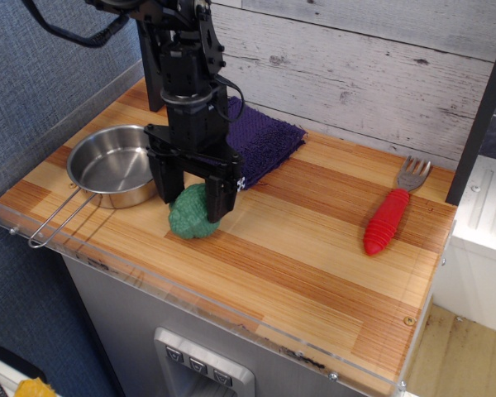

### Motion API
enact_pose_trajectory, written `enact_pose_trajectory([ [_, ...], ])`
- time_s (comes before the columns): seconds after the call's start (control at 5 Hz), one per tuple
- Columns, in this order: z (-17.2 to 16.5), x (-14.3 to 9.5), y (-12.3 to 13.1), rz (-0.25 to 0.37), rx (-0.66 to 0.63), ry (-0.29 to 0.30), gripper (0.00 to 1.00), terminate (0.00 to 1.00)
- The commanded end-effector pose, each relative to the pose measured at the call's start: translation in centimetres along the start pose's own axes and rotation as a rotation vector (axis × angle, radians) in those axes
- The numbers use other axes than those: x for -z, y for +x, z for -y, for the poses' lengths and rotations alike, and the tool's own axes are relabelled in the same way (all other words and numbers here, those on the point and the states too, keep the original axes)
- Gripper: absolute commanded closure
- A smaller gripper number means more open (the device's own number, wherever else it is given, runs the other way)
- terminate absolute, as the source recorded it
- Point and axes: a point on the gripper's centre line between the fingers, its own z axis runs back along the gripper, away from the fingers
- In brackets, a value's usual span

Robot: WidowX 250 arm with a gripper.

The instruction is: Pick up the green bell pepper and place it on the purple cloth

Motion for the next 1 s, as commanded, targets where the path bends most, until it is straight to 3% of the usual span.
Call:
enact_pose_trajectory([
  [0.0, 0.3, -0.61, 0.51, 0.02, 0.014, 0.016, 0.0, 0.0],
  [0.2, 0.59, -0.49, 0.48, 0.033, 0.0, 0.012, 1.0, 0.0],
  [0.8, 0.46, -0.49, 0.47, 0.023, -0.001, 0.017, 1.0, 0.0],
])
